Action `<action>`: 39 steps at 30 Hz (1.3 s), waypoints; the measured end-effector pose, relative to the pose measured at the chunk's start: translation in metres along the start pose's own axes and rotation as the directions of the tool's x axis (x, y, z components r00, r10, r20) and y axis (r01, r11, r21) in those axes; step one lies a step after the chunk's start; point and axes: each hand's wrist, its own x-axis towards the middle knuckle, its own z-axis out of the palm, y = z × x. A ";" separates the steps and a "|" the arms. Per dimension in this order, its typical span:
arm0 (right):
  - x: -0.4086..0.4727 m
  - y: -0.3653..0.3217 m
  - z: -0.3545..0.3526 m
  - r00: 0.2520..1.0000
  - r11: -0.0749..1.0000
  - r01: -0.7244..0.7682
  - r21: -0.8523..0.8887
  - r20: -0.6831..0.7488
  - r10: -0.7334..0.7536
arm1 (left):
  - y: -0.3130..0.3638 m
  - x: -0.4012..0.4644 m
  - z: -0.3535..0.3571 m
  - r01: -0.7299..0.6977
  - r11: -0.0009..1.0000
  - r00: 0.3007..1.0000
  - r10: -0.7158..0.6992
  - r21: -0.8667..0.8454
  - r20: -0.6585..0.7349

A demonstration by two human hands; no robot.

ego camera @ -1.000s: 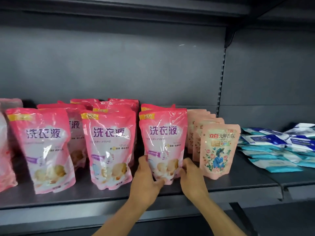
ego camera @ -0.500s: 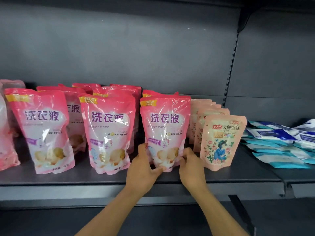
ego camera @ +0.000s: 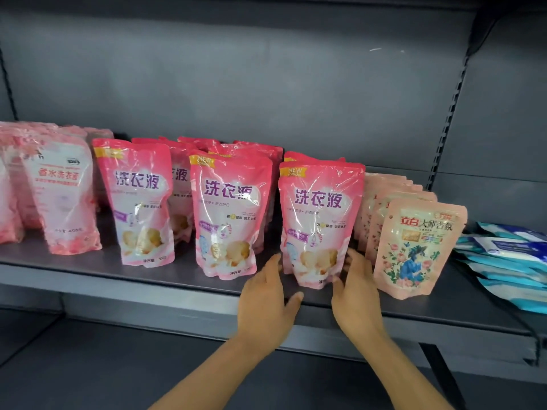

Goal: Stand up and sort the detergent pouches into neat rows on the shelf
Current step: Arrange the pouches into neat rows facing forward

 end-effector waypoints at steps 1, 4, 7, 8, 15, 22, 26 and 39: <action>-0.003 0.000 -0.001 1.000 1.000 0.023 -0.014 -0.018 -0.023 | -0.002 -0.007 -0.004 -0.004 1.000 1.000 0.004 -0.027 0.014; -0.014 -0.007 -0.003 0.990 0.994 0.095 -0.058 -0.097 -0.100 | -0.014 -0.024 -0.023 -0.021 0.992 1.000 0.022 -0.127 0.004; -0.024 -0.024 -0.003 0.958 0.972 0.232 -0.046 -0.162 -0.236 | -0.030 -0.031 -0.047 -0.087 0.989 0.992 0.075 -0.118 -0.104; -0.027 -0.033 -0.001 0.948 0.961 0.277 -0.026 -0.159 -0.277 | -0.035 -0.030 -0.055 -0.099 0.990 0.986 0.083 -0.101 -0.145; -0.026 -0.102 0.030 0.961 0.949 0.261 0.175 0.043 -0.272 | -0.073 0.001 -0.089 -0.034 0.995 0.961 0.006 -0.096 -0.276; 0.004 -0.116 0.069 0.967 0.954 -0.184 0.237 0.217 0.133 | -0.090 0.038 -0.103 0.023 0.863 0.999 -0.033 -0.505 -0.013; 0.004 -0.107 0.085 0.964 0.941 -0.218 0.258 0.204 0.168 | -0.100 0.050 -0.107 0.016 0.785 1.000 -0.026 -0.619 -0.007; 0.002 -0.108 0.096 0.994 0.985 -0.091 0.145 -0.054 0.100 | -0.124 0.070 -0.094 0.090 0.921 0.993 -0.113 -0.380 -0.037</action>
